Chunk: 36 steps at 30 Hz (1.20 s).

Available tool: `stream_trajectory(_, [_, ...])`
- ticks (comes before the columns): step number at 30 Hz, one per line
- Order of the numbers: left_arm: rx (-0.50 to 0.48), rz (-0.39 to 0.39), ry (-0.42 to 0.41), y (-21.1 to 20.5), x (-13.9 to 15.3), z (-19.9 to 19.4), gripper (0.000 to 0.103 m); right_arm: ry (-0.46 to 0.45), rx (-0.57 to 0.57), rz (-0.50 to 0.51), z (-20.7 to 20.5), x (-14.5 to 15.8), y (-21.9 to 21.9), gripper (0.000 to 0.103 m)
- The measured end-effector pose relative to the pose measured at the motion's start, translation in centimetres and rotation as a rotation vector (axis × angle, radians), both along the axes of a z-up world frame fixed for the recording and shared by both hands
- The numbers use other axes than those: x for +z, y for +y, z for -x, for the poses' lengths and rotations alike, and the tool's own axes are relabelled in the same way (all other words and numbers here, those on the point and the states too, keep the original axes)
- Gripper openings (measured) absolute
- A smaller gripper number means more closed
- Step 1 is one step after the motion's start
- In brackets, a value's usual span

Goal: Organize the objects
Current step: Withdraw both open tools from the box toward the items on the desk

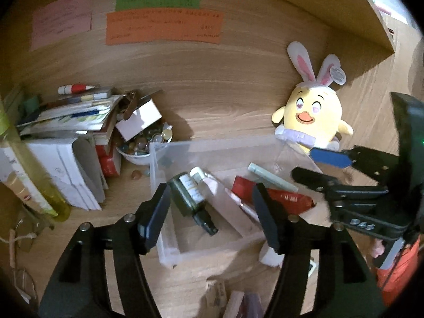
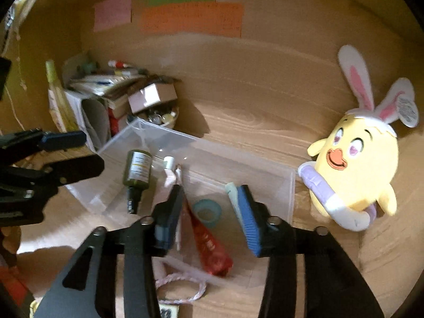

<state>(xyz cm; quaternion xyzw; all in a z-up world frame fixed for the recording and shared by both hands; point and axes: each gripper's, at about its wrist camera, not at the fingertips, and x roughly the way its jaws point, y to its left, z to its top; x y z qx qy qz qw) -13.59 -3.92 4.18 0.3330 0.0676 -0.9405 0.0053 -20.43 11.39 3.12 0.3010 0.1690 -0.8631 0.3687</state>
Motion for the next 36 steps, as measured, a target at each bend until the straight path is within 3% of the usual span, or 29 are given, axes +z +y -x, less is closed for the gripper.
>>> stream_trajectory(10, [0.002, 0.029, -0.046, 0.1, -1.9, -3.2, 0.065, 0.014, 0.023, 0.051, -4.4, 0.2, 2.9, 0.059])
stream_trajectory(24, [0.006, -0.006, -0.185, -0.3, -7.2, -7.0, 0.065, -0.105, -0.002, -0.002, -7.0, -5.1, 5.5, 0.060])
stream_trajectory(36, [-0.043, -0.009, -0.235, 1.0, -9.2, -8.4, 0.065, -0.195, -0.037, -0.011, -6.8, -8.4, 6.1, 0.059])
